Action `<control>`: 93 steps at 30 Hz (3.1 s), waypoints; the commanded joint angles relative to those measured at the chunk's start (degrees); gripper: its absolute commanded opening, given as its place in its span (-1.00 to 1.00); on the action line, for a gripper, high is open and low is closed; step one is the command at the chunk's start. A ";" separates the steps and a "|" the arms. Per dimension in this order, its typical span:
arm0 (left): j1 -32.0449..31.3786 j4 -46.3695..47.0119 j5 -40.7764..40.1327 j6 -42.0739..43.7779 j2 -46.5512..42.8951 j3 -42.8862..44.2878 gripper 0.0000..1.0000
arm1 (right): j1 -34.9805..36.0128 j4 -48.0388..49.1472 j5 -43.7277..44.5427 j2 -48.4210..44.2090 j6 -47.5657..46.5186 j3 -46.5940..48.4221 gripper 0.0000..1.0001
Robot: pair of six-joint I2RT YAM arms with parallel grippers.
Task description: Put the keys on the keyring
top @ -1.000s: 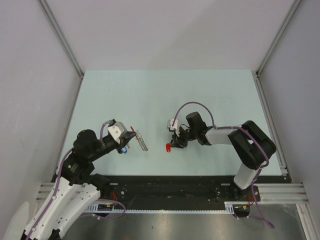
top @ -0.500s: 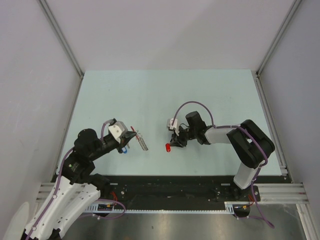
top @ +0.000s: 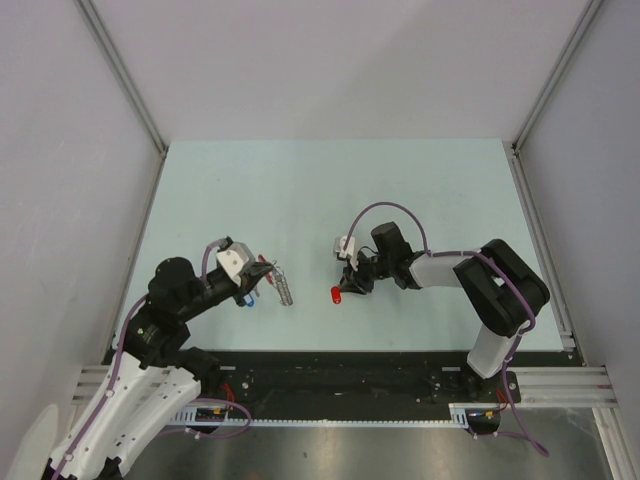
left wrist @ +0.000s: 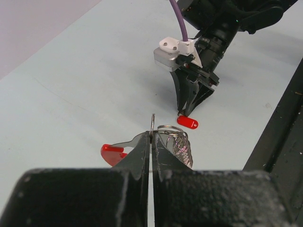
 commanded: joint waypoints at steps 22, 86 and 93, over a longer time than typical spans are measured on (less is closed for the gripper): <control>0.59 2.31 1.56 -0.28 0.38 0.08 -0.99 | 1.43 2.28 1.90 1.77 -0.12 2.35 -0.51; 0.68 1.69 2.53 0.07 0.99 0.17 -1.00 | -1.12 8.17 3.40 -4.91 2.96 -4.68 -0.37; 0.59 1.69 2.53 0.16 1.25 0.26 -1.00 | -1.47 5.97 2.25 -2.54 1.11 -2.75 -0.36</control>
